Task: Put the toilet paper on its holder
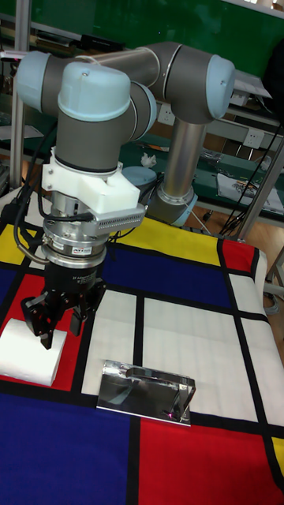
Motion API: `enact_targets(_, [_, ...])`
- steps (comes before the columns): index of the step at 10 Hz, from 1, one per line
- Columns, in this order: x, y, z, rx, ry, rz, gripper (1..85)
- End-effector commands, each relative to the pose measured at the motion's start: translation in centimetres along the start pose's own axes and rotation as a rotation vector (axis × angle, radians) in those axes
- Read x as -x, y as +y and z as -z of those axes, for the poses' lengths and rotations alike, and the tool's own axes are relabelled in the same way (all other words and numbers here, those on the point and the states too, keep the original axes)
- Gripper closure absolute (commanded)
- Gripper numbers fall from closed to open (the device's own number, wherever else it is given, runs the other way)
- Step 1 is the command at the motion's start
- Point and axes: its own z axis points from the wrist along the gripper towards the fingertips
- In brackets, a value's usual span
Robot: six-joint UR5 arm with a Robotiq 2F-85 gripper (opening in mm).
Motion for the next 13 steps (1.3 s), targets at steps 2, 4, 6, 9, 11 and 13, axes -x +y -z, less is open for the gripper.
enact_targets(2, [0.2,-0.1,0.1,-0.002,-0.010,0.002,34.0])
enact_targets(4, [-0.1,0.4,0.2,0.012,-0.010,0.039,31.3])
enact_targets(6, [-0.9,0.4,0.0,-0.007,-0.003,0.099,26.0])
enact_targets(9, [-1.3,-0.6,-0.4,-0.047,-0.003,0.241,20.0])
enact_targets(11, [-1.5,-0.5,-0.9,-0.023,-0.024,0.274,20.0])
enact_targets(13, [-2.5,-1.0,-1.5,-0.017,-0.020,0.307,20.0])
